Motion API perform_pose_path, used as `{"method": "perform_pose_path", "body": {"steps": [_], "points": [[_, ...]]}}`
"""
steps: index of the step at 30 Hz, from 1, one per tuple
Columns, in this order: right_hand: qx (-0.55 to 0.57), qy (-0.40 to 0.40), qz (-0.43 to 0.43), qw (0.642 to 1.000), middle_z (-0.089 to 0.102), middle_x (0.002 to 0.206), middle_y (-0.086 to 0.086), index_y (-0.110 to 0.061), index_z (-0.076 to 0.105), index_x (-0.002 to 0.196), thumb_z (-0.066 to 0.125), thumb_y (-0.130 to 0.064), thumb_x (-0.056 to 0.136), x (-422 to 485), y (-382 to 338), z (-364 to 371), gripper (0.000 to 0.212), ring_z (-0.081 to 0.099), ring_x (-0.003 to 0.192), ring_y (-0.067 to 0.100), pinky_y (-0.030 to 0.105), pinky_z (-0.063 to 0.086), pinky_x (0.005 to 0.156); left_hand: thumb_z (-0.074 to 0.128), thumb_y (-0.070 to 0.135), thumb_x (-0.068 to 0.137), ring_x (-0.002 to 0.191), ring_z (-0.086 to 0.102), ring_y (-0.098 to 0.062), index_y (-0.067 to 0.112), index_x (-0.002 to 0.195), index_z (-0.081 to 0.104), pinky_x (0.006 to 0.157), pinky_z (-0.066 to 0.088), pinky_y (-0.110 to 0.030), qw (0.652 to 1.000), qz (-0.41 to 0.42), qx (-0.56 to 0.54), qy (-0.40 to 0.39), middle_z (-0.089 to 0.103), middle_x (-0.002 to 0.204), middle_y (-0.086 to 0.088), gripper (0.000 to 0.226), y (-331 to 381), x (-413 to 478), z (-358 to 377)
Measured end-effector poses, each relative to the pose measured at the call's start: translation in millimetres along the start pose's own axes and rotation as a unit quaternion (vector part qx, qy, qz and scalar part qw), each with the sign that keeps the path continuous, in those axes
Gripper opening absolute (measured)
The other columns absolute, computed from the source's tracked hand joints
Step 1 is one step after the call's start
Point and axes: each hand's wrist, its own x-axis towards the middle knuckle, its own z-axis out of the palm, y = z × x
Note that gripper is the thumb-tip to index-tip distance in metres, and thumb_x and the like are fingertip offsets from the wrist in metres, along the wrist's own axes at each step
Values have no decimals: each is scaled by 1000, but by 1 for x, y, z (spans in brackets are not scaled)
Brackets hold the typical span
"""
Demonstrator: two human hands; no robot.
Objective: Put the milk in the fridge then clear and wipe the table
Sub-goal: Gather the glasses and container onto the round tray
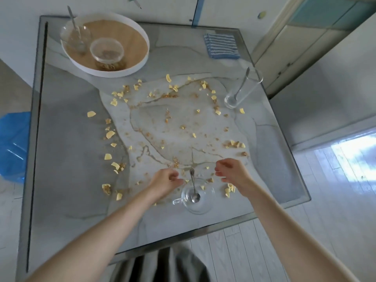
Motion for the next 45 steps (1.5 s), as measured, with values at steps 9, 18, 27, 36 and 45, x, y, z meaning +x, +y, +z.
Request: {"method": "perform_pose_path", "body": {"steps": [9, 18, 27, 36, 45], "points": [[44, -58, 80, 994, 57, 104, 6, -11, 51, 123, 47, -20, 93, -19, 61, 19, 32, 64, 77, 19, 23, 49, 64, 61, 10, 85, 96, 59, -20, 2, 111, 63, 89, 46, -31, 1000, -15, -2, -3, 64, 101, -7, 27, -7, 1, 34], [22, -60, 38, 997, 62, 107, 12, -12, 47, 130, 44, -16, 95, -21, 56, 35, 35, 69, 88, 29, 24, 54, 66, 59, 4, 86, 81, 57, -19, 7, 100, 67, 90, 49, -42, 996, -28, -84, 29, 65, 88, -10, 17, -8, -1, 25], [-27, -68, -42, 996, 61, 107, 9, -10, 49, 128, 44, -14, 95, 12, -23, 69, 33, 64, 68, 16, 27, 57, 69, 64, 14, 84, 81, 59, -6, 8, 107, 66, 80, 49, -19, 992, 9, -100, 80, 65, 89, 3, 23, 9, 14, -66], [-8, -45, -108, 993, 63, 100, 27, -4, 55, 108, 43, -16, 96, 64, -128, 114, 20, 62, 64, 22, 31, 56, 66, 55, 19, 91, 75, 65, -12, 18, 79, 64, 65, 45, -24, 958, -15, -210, 195, 67, 84, -3, 15, 12, 59, -185], [50, -3, -149, 988, 58, 71, 10, -5, 56, 101, 41, -17, 97, 133, -237, 126, 20, 65, 58, 22, 27, 53, 55, 53, 22, 91, 75, 61, -21, 7, 96, 59, 80, 55, -36, 916, -82, -235, 314, 62, 79, -8, 17, 17, 126, -274]]}}
